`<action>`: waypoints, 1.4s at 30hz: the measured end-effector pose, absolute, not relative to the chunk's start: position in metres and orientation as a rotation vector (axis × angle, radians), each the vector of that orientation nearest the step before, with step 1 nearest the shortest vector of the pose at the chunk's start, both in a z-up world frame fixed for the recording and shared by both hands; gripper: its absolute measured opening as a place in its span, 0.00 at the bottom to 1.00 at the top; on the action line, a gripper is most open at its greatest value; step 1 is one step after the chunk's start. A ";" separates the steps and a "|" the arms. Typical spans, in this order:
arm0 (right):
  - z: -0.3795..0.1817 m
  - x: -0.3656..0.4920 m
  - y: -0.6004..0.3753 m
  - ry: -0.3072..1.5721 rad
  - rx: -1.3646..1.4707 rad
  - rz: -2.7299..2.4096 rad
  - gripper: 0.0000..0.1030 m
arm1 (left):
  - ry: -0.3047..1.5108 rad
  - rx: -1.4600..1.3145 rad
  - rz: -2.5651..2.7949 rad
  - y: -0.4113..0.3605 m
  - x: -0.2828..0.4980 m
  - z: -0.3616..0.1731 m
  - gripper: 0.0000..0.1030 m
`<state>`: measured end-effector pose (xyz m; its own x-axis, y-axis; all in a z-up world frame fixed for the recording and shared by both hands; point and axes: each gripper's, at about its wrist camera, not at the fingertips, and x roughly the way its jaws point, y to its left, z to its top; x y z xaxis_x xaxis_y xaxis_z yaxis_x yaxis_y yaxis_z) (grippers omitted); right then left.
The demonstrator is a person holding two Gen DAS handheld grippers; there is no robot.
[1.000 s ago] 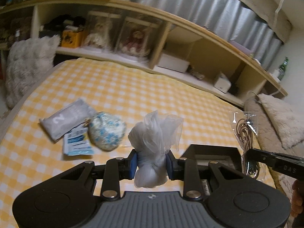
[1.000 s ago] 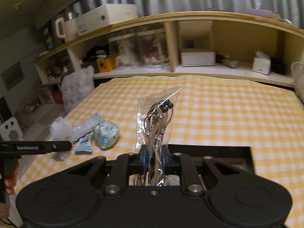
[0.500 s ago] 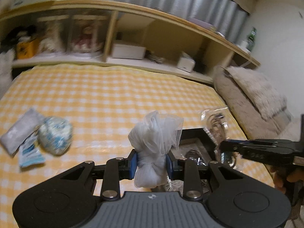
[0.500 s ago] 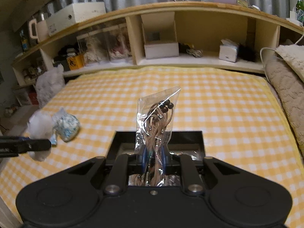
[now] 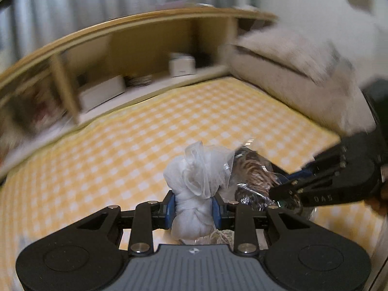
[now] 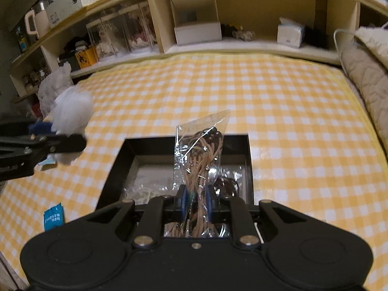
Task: Organize soft objects
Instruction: 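Open the right gripper to drop the cord bag while the left releases the cotton puff, then lift both open grippers away from the black box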
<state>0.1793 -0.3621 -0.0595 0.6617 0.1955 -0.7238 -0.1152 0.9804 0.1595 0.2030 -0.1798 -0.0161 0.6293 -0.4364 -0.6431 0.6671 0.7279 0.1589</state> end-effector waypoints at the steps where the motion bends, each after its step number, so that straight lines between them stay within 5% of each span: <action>1: -0.063 0.181 -0.362 0.841 0.106 0.179 0.16 | 0.596 0.467 -0.675 -0.185 0.204 -0.020 0.31; 10: -0.080 0.194 -0.361 0.873 0.166 0.206 0.17 | 0.540 0.923 -0.824 -0.224 0.218 -0.059 0.31; 18: -0.097 0.205 -0.359 0.923 0.164 0.254 0.19 | 0.619 1.057 -0.865 -0.233 0.243 -0.078 0.34; 24: -0.102 0.207 -0.355 0.950 0.155 0.271 0.42 | 0.641 1.057 -0.844 -0.228 0.247 -0.082 0.58; 30: -0.093 0.202 -0.364 0.919 0.190 0.239 0.41 | 0.661 1.022 -0.835 -0.222 0.246 -0.080 0.65; 36: -0.089 0.195 -0.364 0.931 0.174 0.245 0.19 | 0.666 0.964 -0.818 -0.217 0.245 -0.074 0.67; 42: -0.113 0.202 -0.343 1.028 0.016 0.252 0.19 | 0.672 0.904 -0.820 -0.212 0.240 -0.068 0.67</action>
